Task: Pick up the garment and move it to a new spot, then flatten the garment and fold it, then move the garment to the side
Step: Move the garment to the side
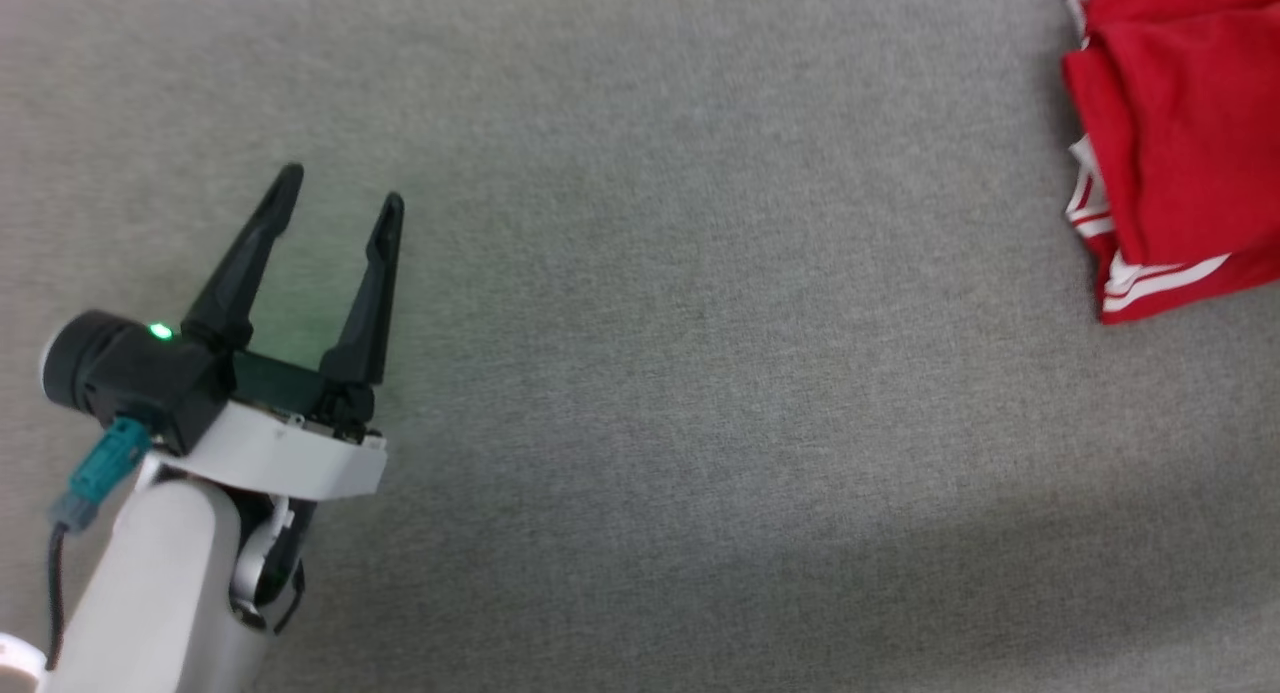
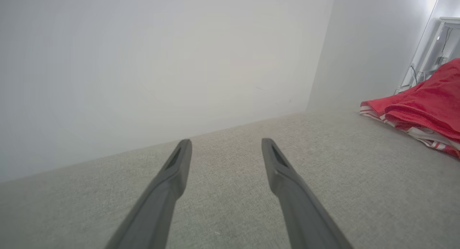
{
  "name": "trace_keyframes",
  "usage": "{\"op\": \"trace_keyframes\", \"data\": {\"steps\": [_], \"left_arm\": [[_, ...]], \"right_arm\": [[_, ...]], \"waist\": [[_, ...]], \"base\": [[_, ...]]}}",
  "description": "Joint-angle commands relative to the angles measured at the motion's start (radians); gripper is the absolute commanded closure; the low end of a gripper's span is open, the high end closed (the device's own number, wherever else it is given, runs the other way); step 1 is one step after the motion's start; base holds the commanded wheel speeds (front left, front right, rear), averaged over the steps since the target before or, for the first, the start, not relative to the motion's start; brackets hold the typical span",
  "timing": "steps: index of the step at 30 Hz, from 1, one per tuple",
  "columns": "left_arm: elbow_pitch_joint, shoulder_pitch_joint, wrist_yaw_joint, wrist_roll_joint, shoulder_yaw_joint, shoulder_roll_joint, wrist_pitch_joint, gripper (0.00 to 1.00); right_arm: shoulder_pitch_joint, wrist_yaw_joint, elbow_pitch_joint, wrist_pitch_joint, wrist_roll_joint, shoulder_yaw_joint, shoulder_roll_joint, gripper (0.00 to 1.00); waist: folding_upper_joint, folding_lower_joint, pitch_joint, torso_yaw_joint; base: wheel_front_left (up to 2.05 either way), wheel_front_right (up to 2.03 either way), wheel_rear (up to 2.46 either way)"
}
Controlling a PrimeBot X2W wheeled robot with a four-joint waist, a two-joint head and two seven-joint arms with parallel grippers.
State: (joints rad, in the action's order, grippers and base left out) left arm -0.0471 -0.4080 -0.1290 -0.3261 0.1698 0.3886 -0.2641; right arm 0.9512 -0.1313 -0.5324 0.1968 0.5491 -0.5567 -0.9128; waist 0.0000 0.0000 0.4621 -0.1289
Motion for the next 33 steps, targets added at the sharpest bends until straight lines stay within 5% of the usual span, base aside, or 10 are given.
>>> {"op": "trace_keyframes", "data": {"steps": [1,22,33], "left_arm": [[0.003,-0.016,-0.002,-0.006,0.003,0.006,0.001,0.00],[0.016,-0.104,0.000,-0.014,0.067,0.050,0.001,0.00],[0.010,-0.094,0.000,-0.019,0.065,0.042,0.001,0.00]], "right_arm": [[0.019,0.001,-0.012,-0.015,-0.008,-0.006,-0.005,1.00],[0.230,0.001,-0.342,-0.193,-0.346,-0.114,0.014,1.00],[0.247,0.001,-0.516,-0.198,-0.356,-0.029,0.096,0.98]], "waist": [[0.0000,0.0000,0.047,-0.030],[0.0000,0.0000,0.184,0.011],[0.0000,0.0000,0.192,0.048]], "base": [[0.00,0.00,0.00],[0.00,0.00,0.00],[0.00,0.00,0.00]]}}
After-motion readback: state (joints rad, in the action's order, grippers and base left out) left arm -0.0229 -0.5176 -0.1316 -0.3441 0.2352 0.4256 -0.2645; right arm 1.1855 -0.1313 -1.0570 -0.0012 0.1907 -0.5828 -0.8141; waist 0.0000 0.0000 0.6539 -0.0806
